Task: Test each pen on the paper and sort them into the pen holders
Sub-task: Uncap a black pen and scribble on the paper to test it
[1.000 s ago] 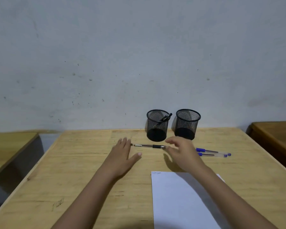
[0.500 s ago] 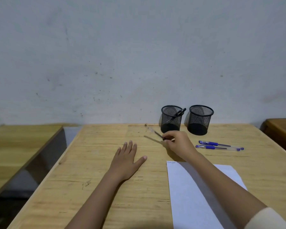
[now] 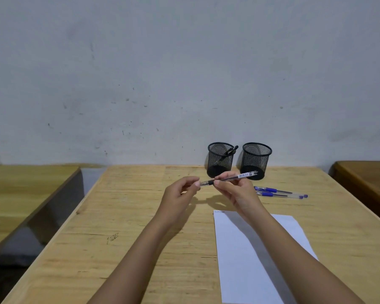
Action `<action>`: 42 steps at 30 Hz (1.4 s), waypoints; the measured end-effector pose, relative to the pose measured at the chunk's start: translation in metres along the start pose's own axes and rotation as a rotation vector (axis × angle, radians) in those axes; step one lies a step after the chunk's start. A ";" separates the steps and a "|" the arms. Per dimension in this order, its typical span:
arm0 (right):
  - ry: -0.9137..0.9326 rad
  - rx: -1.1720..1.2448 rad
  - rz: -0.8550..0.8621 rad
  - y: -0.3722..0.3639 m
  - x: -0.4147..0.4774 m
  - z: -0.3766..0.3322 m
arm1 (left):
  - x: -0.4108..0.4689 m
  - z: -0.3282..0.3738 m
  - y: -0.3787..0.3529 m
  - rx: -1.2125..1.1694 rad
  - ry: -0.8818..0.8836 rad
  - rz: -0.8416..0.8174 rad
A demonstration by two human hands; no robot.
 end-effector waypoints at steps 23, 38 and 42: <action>-0.044 -0.227 0.253 0.060 -0.017 -0.001 | -0.010 -0.032 0.024 0.377 0.079 0.007; -0.033 -0.305 0.167 0.036 -0.021 0.010 | 0.008 -0.039 0.002 0.742 -0.070 -0.071; -0.070 -0.324 0.226 0.034 -0.020 0.012 | -0.008 -0.026 -0.015 0.710 -0.099 -0.056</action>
Point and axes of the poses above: each hand's wrist, its own x-axis towards the middle knuckle, its own y-axis out of the back of the hand, z = x × y, the point moved 4 cm from there along x, towards the middle knuckle, and after that the axes turned 2 degrees about -z, right-handed, at the moved point
